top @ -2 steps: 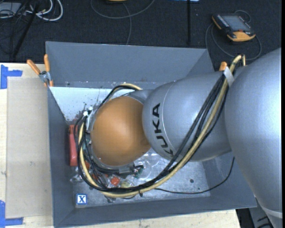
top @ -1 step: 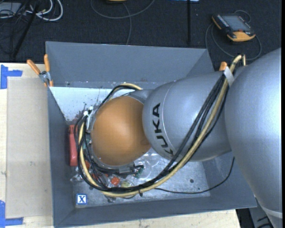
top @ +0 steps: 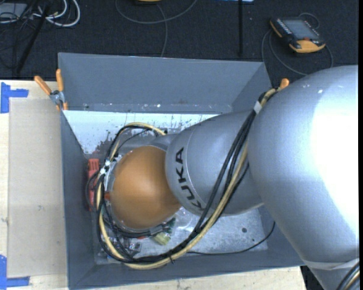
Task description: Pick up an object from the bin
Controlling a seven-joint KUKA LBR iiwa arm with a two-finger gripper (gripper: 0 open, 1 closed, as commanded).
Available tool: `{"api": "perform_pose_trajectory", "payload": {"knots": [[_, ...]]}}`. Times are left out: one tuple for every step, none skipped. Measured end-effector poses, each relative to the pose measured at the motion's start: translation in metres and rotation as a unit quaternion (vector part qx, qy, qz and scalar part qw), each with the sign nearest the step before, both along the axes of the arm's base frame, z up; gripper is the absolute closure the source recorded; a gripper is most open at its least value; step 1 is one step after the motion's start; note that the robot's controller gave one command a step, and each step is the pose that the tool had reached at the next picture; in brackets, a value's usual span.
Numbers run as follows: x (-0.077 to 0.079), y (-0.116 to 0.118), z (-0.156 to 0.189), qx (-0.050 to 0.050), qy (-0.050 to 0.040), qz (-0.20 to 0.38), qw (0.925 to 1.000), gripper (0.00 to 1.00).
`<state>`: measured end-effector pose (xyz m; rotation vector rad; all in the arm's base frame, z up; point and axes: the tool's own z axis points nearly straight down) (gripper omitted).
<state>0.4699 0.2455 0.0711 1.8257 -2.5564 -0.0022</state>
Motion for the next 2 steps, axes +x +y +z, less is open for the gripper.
{"api": "perform_pose_trajectory", "payload": {"knots": [[0.000, 0.000, 0.000, 0.000, 0.0000, 0.000, 1.0000, 1.00], [0.001, -0.003, 0.017, -0.001, 0.0028, -0.006, 1.0000, 1.00]]}}
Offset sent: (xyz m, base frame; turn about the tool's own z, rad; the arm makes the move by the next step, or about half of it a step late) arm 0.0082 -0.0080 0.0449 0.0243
